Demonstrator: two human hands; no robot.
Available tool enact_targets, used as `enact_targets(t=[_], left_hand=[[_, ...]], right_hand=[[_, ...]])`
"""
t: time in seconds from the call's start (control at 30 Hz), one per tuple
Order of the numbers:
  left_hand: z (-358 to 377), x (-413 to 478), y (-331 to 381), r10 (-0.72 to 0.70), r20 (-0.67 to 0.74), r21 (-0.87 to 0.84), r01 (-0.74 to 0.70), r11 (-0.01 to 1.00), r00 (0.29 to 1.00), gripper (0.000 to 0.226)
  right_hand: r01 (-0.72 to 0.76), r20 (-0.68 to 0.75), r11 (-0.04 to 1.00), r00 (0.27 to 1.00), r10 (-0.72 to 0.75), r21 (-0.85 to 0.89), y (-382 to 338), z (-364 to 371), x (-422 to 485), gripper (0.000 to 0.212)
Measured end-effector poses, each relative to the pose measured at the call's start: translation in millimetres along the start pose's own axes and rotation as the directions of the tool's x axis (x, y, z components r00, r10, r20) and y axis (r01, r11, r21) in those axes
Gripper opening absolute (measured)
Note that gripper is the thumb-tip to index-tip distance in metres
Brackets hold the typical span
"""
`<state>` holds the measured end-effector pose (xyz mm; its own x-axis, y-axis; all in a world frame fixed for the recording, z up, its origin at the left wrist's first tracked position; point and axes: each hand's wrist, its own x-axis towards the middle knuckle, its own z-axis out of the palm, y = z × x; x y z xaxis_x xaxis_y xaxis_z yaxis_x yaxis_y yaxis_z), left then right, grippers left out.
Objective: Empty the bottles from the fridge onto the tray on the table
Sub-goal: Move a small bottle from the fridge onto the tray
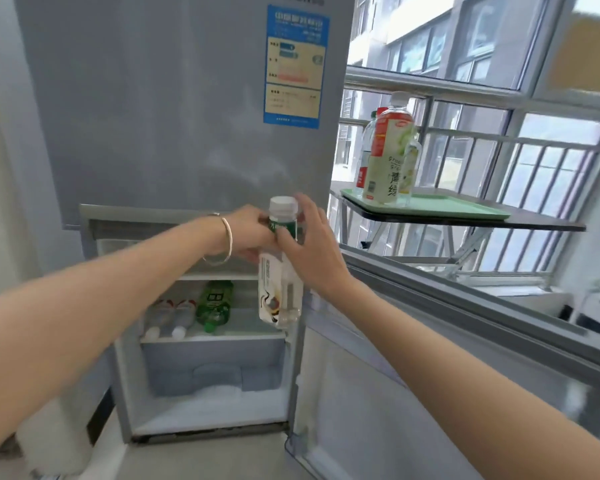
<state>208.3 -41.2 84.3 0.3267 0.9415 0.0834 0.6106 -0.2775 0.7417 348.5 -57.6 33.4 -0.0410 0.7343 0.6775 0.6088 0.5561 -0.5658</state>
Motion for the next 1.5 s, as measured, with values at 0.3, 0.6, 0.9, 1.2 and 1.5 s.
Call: enact_targets(t=[0.3, 0.6, 0.9, 1.2, 1.5], left_hand=[[12, 38, 117, 0.136, -0.11, -0.29, -0.163, 0.943, 0.985, 0.037], [68, 115, 179, 0.367, -0.252, -0.319, -0.435, 0.842, 0.895, 0.037], [149, 208, 167, 0.212, -0.029, -0.411, -0.205, 0.888, 0.977, 0.053], [178, 242, 140, 0.183, -0.073, -0.473, -0.196, 0.859, 0.98, 0.044], [138, 198, 133, 0.186, -0.236, -0.357, -0.263, 0.896, 0.954, 0.022]], right_hand=[[-0.115, -0.081, 0.972, 0.992, 0.1, -0.207, 42, -97, -1, 0.078], [-0.188, -0.416, 0.962, 0.905, 0.092, -0.196, 102, -161, 76, 0.061], [-0.48, -0.428, 0.85, 0.829, 0.359, -0.218, 183, -162, 145, 0.063], [-0.553, -0.417, 0.775, 0.809, 0.414, -0.305, 214, -147, 145, 0.057], [-0.279, -0.473, 0.879, 0.878, 0.072, -0.385, 150, -134, 121, 0.02]])
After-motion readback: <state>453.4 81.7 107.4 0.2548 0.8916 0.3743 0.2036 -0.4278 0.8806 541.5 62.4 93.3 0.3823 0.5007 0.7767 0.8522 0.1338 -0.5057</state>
